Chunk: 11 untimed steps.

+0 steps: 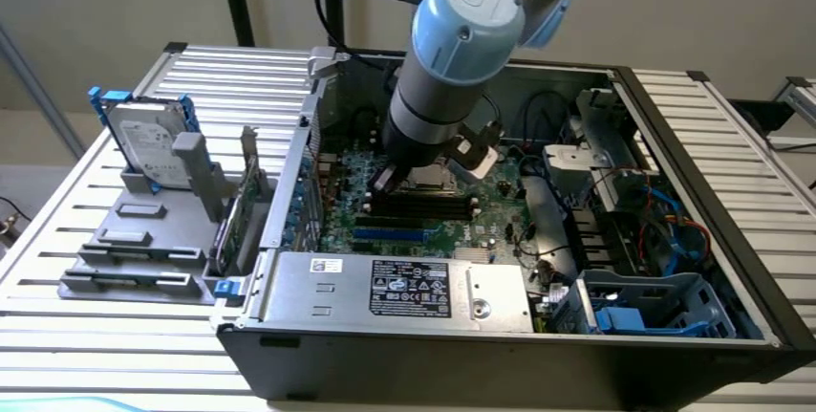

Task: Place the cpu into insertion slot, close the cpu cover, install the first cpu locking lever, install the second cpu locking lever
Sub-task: 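Install the second cpu locking lever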

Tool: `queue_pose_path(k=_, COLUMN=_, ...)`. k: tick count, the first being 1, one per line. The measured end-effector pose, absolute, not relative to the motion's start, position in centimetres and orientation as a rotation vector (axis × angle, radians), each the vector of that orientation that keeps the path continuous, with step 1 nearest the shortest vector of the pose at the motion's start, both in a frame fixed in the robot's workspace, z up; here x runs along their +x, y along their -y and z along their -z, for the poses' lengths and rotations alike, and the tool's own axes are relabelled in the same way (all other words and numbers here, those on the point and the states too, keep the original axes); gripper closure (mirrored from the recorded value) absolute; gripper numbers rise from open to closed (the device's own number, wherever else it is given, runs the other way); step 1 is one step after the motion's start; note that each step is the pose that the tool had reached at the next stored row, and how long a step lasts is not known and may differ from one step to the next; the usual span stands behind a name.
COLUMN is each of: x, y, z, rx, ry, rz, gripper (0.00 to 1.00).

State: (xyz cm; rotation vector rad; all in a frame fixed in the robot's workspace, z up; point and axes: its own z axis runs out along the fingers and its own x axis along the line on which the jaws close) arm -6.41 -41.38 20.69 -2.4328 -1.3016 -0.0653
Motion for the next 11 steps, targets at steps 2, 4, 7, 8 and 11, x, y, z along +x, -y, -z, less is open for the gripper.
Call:
queue_pose_path(k=2, x=-6.45, y=41.38, z=-20.81, rx=-2.433, ry=1.302, rz=0.065, gripper=0.89)
queue_pose_path(k=4, x=-6.45, y=41.38, z=-20.81, rx=-2.433, ry=1.302, rz=0.065, gripper=0.89)
queue_pose_path(k=7, x=-6.45, y=41.38, z=-20.81, rx=-2.433, ry=1.302, rz=0.065, gripper=0.89)
queue_pose_path(k=8, x=-6.45, y=41.38, z=-20.82, rx=-2.433, ry=1.302, rz=0.065, gripper=0.89)
queue_pose_path(k=11, x=-6.45, y=41.38, z=-20.82, rx=-2.433, ry=1.302, rz=0.065, gripper=0.89)
